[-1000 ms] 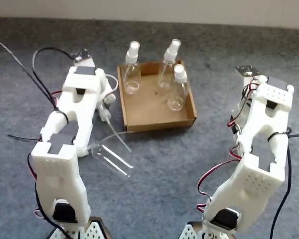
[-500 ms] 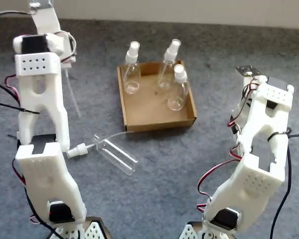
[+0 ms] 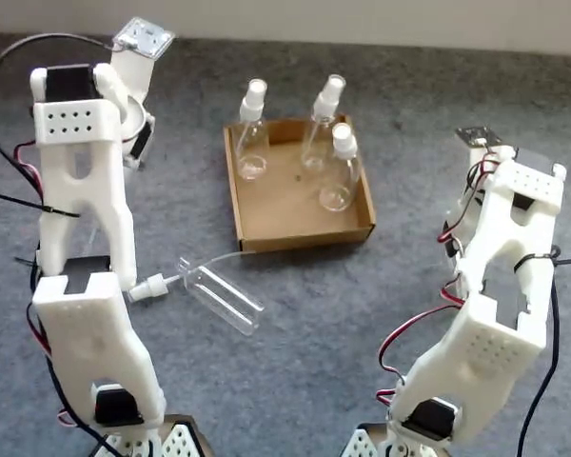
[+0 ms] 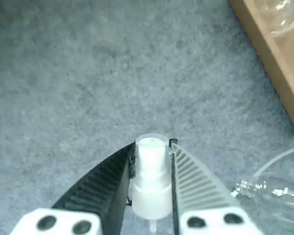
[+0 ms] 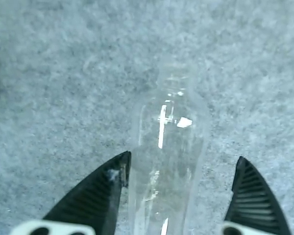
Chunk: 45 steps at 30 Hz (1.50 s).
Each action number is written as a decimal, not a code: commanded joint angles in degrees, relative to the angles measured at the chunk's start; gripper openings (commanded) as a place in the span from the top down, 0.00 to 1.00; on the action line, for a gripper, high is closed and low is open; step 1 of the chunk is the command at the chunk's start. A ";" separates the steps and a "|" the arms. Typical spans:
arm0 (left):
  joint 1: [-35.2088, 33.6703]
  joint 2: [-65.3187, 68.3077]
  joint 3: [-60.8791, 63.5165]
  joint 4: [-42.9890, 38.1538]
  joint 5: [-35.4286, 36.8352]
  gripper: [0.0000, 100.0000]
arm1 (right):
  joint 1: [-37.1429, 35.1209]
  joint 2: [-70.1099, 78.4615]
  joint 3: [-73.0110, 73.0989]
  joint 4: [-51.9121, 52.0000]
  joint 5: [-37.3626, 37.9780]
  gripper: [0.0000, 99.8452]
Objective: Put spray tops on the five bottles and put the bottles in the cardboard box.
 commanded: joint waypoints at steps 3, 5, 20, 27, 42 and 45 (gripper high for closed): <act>2.51 -0.75 8.31 -1.14 2.20 1.00 | -2.07 -0.31 -3.47 0.31 -0.70 0.73; 2.51 -0.75 9.63 -2.99 4.13 1.00 | -3.21 -0.22 -3.47 0.31 -0.88 0.73; 3.30 -0.84 19.65 -11.08 4.57 1.00 | -6.20 -0.13 -6.73 -0.22 -5.01 0.73; 3.30 -0.84 19.65 -11.08 4.57 1.00 | -4.35 1.36 -6.64 -0.57 -4.84 0.73; 3.56 -0.84 19.65 -11.08 4.57 1.00 | -4.00 7.52 -13.93 -0.04 -3.69 0.76; 3.21 -0.84 19.65 -11.08 4.57 1.00 | -3.82 7.60 -13.76 0.04 -3.69 0.78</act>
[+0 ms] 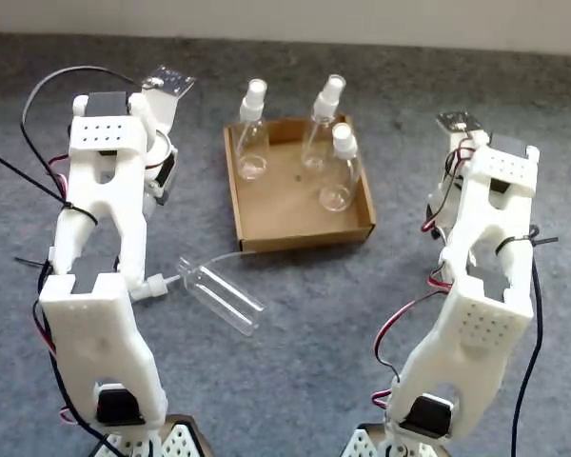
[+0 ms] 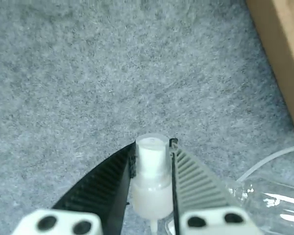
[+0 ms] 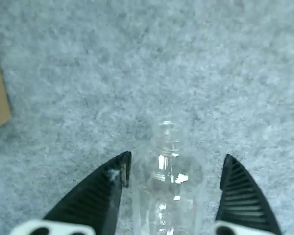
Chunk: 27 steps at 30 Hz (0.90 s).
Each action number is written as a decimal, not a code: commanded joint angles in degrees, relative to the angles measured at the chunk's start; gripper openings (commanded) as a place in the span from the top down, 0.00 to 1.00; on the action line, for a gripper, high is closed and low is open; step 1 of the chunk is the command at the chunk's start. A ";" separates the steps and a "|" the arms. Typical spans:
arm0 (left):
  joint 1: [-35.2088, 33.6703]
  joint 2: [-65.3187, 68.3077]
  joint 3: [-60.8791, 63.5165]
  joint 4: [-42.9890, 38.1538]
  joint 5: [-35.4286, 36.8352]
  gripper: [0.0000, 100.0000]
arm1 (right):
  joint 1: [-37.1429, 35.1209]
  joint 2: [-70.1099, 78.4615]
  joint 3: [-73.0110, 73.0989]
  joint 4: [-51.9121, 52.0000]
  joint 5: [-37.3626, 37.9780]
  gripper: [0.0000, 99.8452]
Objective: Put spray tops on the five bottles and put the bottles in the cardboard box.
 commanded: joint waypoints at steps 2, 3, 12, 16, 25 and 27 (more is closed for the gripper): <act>0.57 -0.92 -0.31 -0.53 0.53 1.00 | 0.84 -1.01 -2.42 1.71 1.05 0.78; 0.57 -0.92 -0.31 -0.44 0.53 1.00 | 0.66 -1.01 -1.71 2.95 2.29 0.78; 0.57 -0.92 -0.31 -0.18 0.53 1.00 | 0.48 -1.01 0.66 4.26 4.75 0.78; 0.57 -0.92 -0.31 -0.18 0.62 1.00 | 0.57 -1.01 0.84 4.26 4.75 0.83; 0.57 -0.92 -0.31 -0.18 0.62 1.00 | 1.54 -1.45 0.57 4.79 4.48 0.95; 0.57 -1.36 -0.48 -0.18 0.62 1.00 | 2.77 -2.33 -0.13 6.29 3.16 0.96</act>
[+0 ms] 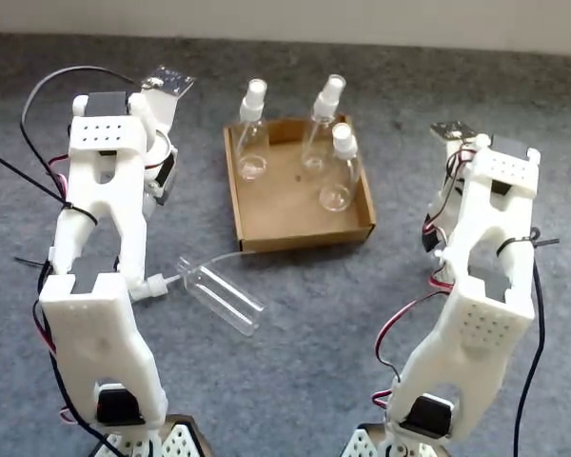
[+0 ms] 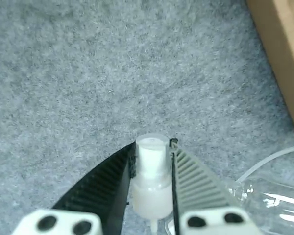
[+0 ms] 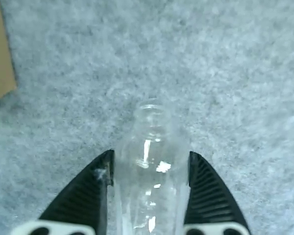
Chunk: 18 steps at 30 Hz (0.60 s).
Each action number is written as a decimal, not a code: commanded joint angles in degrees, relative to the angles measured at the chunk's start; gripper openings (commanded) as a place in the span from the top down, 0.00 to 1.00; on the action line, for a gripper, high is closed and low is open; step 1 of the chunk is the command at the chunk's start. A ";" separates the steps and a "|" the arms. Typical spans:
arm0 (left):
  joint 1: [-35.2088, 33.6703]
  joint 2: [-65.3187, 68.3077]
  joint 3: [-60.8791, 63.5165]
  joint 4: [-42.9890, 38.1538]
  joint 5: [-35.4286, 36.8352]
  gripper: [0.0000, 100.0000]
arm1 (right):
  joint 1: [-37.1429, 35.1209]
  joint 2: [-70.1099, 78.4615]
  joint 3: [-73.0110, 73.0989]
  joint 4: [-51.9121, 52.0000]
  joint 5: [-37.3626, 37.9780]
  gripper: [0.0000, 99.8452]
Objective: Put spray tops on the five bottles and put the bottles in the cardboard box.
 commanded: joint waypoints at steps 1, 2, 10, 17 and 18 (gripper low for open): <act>0.57 -2.15 -1.01 -0.18 0.53 1.00 | 2.42 -3.56 -3.21 3.03 -2.02 0.97; 0.66 -3.30 -1.98 -0.18 0.53 1.00 | 2.42 -5.14 -5.85 4.18 -3.16 0.97; 4.18 -19.82 -14.81 8.88 1.41 1.00 | -5.93 -22.02 -18.77 13.85 -12.92 0.97; 4.79 -38.46 -16.84 10.20 8.18 1.00 | -23.25 -38.55 -18.86 13.76 -25.49 0.99; 4.79 -40.75 -16.84 10.20 9.14 1.00 | -26.24 -40.13 -18.33 13.67 -26.81 0.99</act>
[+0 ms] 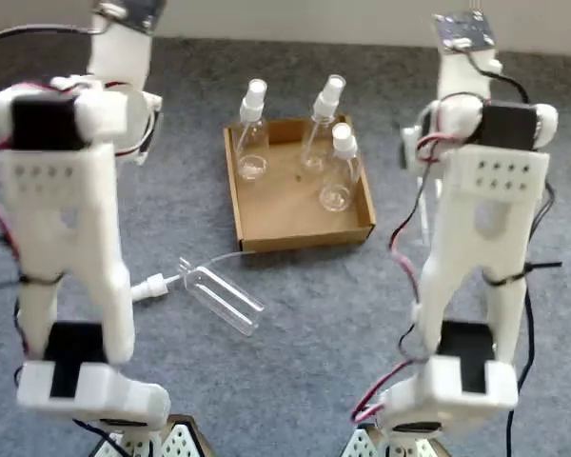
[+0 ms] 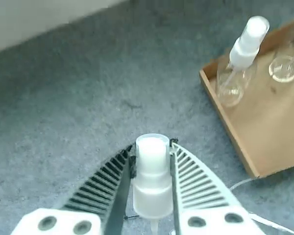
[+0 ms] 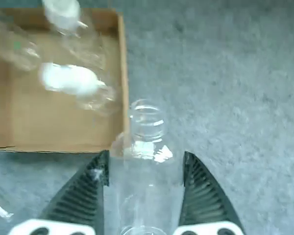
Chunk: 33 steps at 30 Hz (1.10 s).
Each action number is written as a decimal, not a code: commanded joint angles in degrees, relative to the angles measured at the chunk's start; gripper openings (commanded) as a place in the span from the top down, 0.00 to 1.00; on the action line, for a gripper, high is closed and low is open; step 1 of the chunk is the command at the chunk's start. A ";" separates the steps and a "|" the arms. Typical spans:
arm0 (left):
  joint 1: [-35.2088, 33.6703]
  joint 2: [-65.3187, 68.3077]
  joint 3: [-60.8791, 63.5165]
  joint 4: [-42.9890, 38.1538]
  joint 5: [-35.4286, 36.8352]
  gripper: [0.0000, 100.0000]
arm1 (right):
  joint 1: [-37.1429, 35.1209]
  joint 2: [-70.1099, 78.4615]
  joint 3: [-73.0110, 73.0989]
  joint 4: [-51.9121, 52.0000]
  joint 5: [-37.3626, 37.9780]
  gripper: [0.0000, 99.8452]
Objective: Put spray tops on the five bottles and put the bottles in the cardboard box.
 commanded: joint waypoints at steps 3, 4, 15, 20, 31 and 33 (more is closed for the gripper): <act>0.92 -18.24 -2.59 0.70 5.54 1.00 | -16.84 -11.82 1.01 -3.03 -8.00 0.99; 1.36 -20.35 -2.59 0.70 6.15 1.00 | -19.47 -13.14 3.03 -4.70 -9.05 0.99; 9.01 -34.86 6.55 0.35 9.85 1.00 | -31.34 -41.01 55.87 -44.44 -11.69 0.99; 11.91 -35.82 9.10 -8.53 12.75 1.00 | -33.45 -48.40 80.66 -62.37 -11.60 0.99; 20.97 -35.38 9.45 -20.66 12.75 1.00 | -33.45 -51.65 89.71 -67.12 -11.34 0.99; 21.67 -35.30 9.71 -20.66 12.75 1.00 | -33.98 -54.81 93.14 -70.90 -11.52 0.99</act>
